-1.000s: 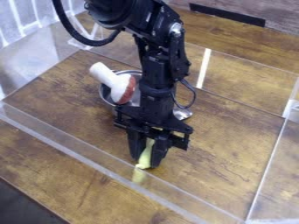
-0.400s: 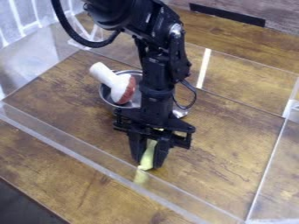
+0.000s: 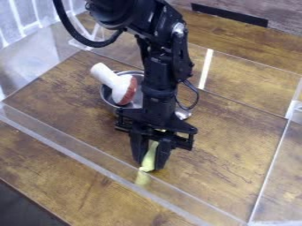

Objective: Move the green spoon to the left

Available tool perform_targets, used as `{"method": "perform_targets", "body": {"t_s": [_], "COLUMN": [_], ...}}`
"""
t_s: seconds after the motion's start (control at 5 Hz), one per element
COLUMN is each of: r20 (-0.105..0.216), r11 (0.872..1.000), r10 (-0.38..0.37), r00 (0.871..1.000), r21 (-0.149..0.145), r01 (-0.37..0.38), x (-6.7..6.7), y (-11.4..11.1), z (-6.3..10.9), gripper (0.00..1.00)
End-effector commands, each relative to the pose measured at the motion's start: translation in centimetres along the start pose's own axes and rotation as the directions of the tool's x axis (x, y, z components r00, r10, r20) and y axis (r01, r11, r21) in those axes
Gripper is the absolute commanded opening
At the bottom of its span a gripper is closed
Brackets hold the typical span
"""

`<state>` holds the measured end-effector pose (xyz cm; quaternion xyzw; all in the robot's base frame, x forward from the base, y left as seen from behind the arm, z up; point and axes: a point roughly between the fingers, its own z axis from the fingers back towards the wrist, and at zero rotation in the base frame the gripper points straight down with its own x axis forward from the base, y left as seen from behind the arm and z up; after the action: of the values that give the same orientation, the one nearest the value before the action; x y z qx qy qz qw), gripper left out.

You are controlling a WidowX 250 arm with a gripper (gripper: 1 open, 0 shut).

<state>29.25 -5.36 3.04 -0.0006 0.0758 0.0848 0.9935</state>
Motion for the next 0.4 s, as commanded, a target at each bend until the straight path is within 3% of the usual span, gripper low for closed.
{"method": "perform_targets", "body": {"t_s": [0.0, 0.2], "r20": [0.064, 0.061], "r11": [0.999, 0.999], "r10": [-0.039, -0.048], "r00": [0.997, 0.997], "r21": [-0.018, -0.017], "r01": [0.040, 0.049], "x": [0.40, 0.52], "y": [-1.45, -1.75], "z": [1.96, 1.62], "gripper": [0.00, 0.00]}}
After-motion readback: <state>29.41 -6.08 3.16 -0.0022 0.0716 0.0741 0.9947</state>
